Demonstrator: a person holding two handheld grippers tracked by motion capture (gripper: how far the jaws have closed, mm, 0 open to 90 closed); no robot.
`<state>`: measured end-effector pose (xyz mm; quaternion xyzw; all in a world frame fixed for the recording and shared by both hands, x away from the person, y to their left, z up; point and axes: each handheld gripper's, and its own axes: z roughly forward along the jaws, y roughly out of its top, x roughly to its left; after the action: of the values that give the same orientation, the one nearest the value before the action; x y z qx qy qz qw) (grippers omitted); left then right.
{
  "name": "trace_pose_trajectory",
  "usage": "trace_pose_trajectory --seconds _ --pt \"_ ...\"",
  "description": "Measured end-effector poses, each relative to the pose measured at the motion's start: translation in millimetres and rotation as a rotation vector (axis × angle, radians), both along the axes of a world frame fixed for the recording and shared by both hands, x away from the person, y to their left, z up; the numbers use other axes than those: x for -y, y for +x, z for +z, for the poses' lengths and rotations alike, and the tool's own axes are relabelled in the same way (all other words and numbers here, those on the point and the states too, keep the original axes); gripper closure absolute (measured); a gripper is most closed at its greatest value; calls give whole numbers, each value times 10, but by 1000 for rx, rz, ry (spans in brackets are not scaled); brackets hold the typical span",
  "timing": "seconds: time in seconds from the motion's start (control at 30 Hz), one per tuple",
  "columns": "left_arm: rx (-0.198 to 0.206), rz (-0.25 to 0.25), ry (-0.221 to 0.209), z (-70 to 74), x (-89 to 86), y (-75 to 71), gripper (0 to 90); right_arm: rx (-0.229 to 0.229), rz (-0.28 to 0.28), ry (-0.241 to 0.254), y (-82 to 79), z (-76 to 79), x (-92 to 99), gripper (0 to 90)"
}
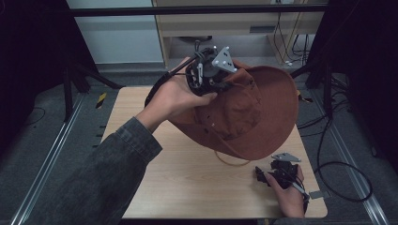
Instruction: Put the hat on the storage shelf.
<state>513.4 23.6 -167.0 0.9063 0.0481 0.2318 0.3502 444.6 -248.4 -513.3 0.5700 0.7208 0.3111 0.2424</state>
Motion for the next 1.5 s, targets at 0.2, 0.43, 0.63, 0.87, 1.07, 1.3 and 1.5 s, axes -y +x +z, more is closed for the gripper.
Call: trace_pose_trajectory --seconds 0.2,0.43,0.63,0.87,1.07,1.3,1.5 --pt "6 -8 13 -27 106 7 884 0 1 1 0 0 0 7" --pt "5 -15 22 -53 203 35 883 -1 0 3 -1 0 -1 7" --pt "5 -17 21 -47 249 71 883 3 7 -3 2 0 6 7" --pt "-1 -4 20 -65 255 131 883 0 1 3 -1 0 0 7" --pt "-7 -1 20 -70 273 172 883 2 5 -1 1 0 4 7" --pt "-23 -9 19 -112 350 222 882 2 4 0 1 0 3 7" --pt "-35 -17 33 -178 436 245 880 2 5 -1 1 0 5 7"
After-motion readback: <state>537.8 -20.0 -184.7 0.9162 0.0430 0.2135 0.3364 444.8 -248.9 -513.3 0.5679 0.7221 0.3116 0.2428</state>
